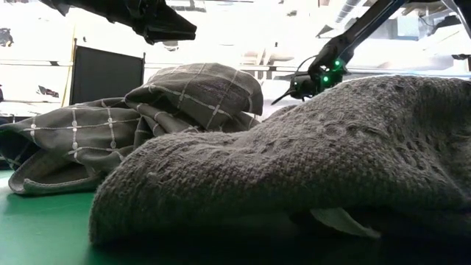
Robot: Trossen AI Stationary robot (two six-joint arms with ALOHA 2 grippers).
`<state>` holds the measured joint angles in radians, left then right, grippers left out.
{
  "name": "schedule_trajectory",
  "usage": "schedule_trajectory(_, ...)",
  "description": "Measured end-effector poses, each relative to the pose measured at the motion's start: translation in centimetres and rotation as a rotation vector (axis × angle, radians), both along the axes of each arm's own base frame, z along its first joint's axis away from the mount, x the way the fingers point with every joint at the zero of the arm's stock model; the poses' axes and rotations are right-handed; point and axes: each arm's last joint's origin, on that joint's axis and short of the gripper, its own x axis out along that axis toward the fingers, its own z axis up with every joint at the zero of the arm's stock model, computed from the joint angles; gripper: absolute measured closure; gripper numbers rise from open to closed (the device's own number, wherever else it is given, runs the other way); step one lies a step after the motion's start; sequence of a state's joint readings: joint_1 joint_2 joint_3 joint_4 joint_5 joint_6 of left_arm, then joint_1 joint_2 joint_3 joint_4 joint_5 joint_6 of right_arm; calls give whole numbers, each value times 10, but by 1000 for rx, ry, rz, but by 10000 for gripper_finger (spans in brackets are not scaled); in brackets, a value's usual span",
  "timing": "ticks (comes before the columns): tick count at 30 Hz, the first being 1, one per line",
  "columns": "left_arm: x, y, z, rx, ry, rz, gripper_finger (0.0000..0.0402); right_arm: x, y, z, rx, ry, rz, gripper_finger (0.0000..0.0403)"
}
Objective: Sort towels by color in basket
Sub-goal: Put the gray microfiber towel into the right transparent bin
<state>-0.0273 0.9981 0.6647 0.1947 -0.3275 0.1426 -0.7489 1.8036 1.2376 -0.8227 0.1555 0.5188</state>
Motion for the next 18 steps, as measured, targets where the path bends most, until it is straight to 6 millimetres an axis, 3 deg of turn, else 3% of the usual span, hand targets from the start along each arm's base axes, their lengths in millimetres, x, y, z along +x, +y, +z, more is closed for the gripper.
schedule_trajectory(3,0,0,0,3,-2,0,233,4,1,-8,10,8,10,381)
schedule_trajectory(8,0,0,0,17,0,-2,233,17,0,-43,66,70,36,381)
schedule_trajectory(11,0,0,0,18,1,-2,233,24,-1,-54,74,112,53,376)
schedule_trajectory(15,0,0,0,26,3,-2,233,29,3,-47,17,150,88,356)
schedule_trajectory(18,0,0,0,28,4,-2,233,33,7,-27,-57,132,140,336)
